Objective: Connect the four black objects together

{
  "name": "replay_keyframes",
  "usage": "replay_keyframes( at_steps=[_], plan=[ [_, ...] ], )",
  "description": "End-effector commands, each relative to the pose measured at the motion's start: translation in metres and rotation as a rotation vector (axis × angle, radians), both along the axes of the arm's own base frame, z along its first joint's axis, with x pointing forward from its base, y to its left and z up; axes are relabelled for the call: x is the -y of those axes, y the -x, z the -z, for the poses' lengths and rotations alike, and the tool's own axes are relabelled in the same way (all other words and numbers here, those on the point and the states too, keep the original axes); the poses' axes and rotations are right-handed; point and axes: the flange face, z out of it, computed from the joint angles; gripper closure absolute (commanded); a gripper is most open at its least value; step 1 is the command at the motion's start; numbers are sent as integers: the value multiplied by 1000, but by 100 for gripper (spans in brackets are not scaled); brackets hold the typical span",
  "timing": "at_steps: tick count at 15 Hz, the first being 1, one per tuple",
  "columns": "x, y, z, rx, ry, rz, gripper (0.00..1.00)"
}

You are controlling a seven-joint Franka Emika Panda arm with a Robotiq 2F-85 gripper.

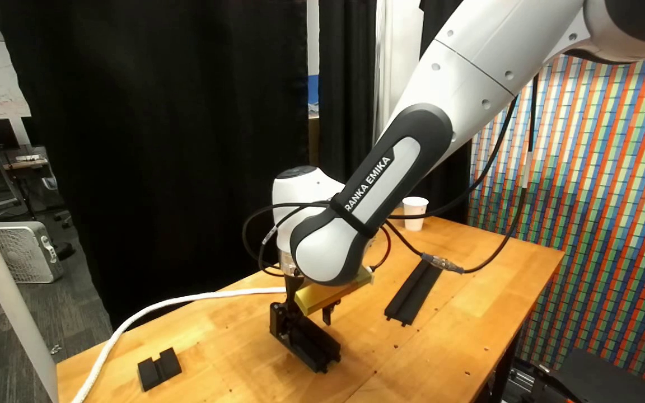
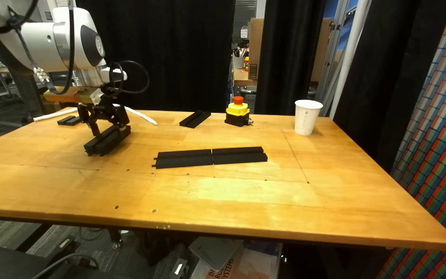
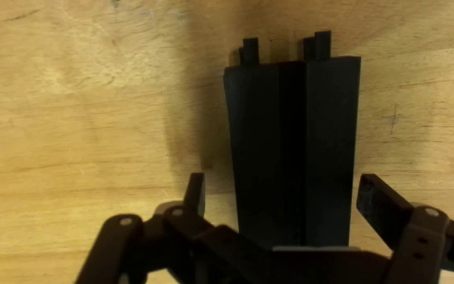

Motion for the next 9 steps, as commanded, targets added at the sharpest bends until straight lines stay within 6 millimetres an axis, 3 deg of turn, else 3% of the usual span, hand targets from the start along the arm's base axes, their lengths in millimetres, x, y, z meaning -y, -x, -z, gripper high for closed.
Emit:
replay_keyframes(
  at_steps=[1,4,5,6,9],
  plan=[
    [4,3,-8,16,-32,0,0],
    [4,2,-8,13,-36,2,0],
    [4,2,-7,12,-34,0,25],
    [4,2,-8,12,-32,-2,26],
    [3,2,-8,11,-33,-4,50]
  ],
)
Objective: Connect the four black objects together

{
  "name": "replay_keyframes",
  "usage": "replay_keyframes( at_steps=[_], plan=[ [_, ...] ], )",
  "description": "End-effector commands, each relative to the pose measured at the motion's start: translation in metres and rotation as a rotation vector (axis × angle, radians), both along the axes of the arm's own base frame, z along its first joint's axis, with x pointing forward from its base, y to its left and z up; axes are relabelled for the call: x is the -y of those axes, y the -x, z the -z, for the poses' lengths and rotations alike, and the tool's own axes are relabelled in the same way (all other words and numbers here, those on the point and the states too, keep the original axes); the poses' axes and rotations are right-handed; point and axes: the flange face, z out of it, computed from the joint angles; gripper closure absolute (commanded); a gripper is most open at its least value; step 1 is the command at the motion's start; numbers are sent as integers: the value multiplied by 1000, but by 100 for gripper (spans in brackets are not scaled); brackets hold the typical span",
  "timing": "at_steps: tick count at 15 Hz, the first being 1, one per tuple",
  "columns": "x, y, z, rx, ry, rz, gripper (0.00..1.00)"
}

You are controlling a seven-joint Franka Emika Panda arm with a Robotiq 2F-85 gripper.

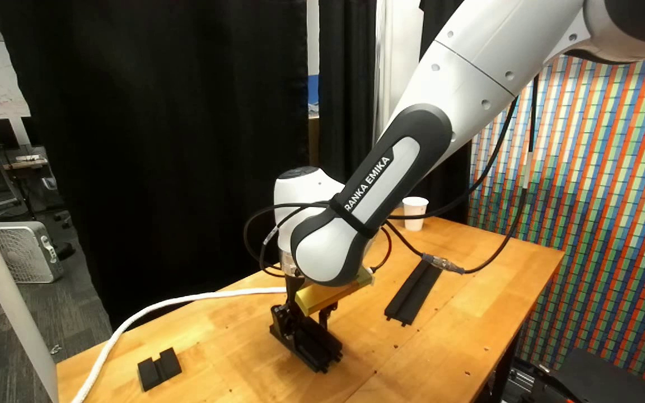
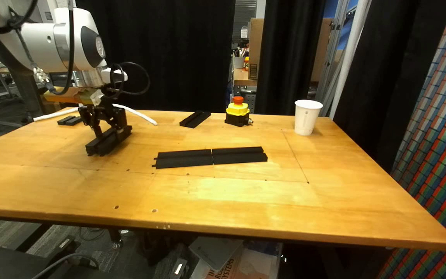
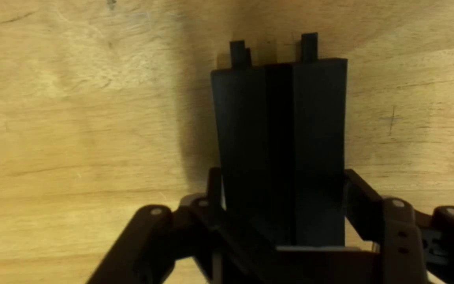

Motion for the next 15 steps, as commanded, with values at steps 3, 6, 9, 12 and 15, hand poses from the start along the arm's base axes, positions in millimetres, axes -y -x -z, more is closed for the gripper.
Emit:
replay_keyframes(
  at_steps=[3,6,9,12,15],
  plan=[
    [1,1,-11,14,-27,-5,53],
    [1,5,-18,11,-67,94,53],
    [0,9,-25,3,-108,262,53],
    [-1,15,-38,14,-132,416,53],
    [-2,21,-49,24,-146,571,53]
  ],
)
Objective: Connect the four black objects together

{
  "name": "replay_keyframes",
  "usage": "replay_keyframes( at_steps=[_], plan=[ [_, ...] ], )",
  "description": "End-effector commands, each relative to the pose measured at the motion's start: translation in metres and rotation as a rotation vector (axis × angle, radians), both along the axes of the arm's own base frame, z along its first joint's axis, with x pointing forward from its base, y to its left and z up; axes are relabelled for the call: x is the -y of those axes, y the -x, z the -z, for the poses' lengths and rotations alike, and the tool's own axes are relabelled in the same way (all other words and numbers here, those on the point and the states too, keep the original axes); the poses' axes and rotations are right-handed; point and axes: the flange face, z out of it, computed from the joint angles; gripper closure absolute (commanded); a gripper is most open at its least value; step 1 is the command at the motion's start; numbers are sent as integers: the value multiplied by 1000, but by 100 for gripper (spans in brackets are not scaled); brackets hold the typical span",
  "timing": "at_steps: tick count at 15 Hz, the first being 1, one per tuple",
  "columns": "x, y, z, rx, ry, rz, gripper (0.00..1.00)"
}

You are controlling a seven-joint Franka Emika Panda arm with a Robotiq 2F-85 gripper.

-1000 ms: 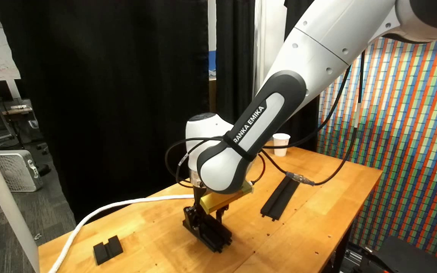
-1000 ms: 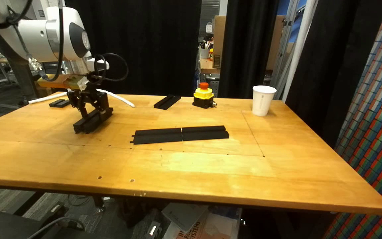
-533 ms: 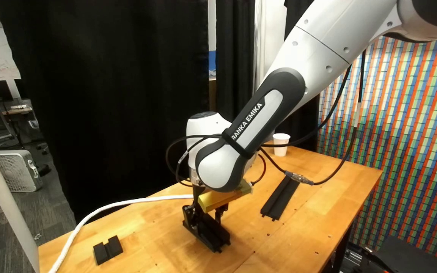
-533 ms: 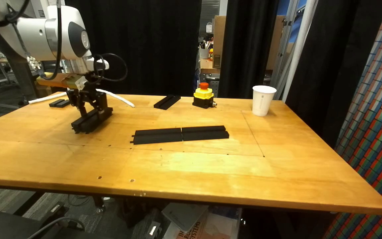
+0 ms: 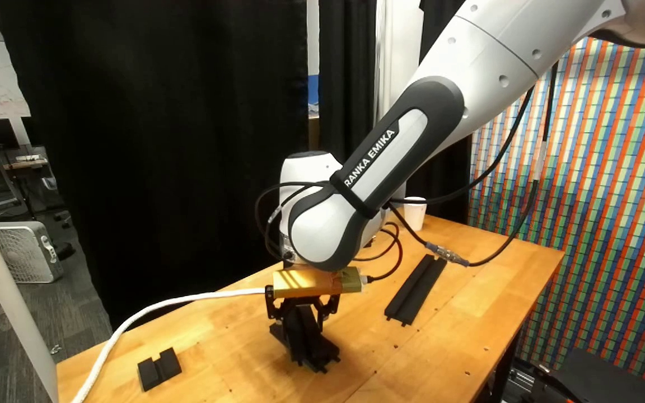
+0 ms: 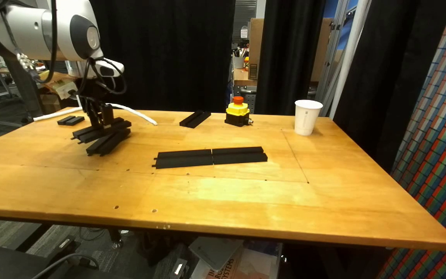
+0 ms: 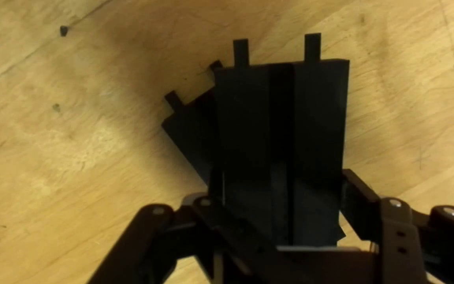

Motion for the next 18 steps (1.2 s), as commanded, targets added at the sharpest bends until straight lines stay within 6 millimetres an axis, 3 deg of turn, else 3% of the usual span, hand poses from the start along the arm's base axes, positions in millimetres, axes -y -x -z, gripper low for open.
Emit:
replay_keyframes(
  at_steps=[1,9,18],
  plan=[
    [0,14,-22,23,-31,194,53],
    [7,42,-18,-13,-16,611,53],
    [55,82,-5,-50,28,822,53]
  ],
)
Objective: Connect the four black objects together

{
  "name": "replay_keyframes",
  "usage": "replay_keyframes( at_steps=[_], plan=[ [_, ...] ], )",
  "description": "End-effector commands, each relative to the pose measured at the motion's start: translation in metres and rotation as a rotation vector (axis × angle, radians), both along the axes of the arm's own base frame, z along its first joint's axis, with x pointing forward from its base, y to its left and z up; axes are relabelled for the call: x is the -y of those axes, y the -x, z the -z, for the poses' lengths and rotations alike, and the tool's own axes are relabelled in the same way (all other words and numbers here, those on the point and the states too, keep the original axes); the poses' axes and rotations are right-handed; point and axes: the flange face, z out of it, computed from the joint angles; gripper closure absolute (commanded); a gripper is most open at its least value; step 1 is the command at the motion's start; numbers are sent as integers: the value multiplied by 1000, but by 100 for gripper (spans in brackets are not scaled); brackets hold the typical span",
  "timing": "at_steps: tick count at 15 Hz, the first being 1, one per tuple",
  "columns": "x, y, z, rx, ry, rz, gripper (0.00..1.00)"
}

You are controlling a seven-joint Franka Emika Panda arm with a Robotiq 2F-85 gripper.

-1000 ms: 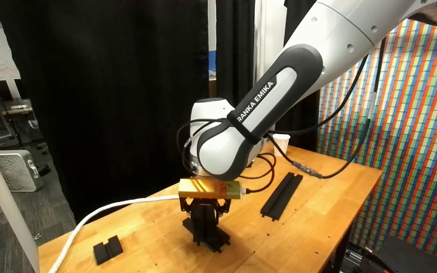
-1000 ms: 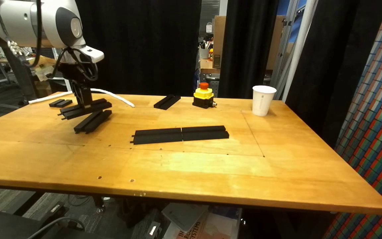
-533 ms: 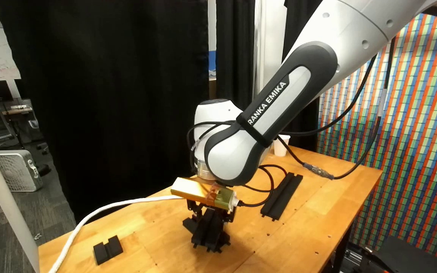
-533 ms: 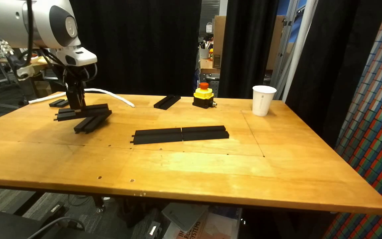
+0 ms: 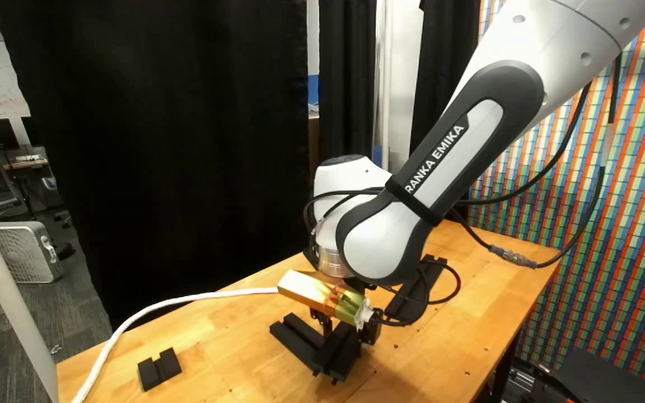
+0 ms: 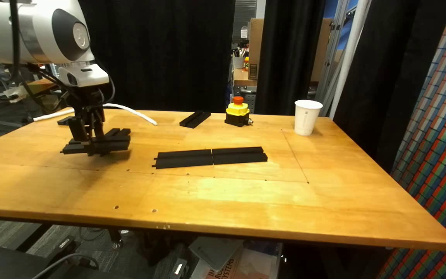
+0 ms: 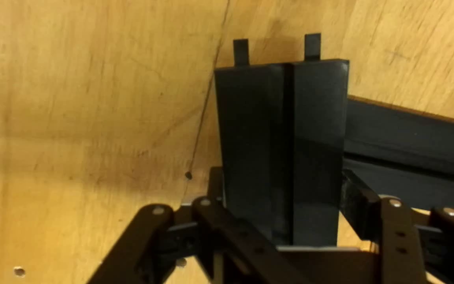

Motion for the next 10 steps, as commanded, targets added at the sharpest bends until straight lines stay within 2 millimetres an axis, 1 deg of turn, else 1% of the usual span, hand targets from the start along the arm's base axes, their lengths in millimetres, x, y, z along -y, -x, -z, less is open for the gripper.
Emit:
replay_keyframes(
  at_steps=[1,6,10],
  plan=[
    [25,17,-10,28,3,53,53],
    [56,20,-5,24,-1,88,53],
    [73,14,1,27,-9,93,53]
  ],
)
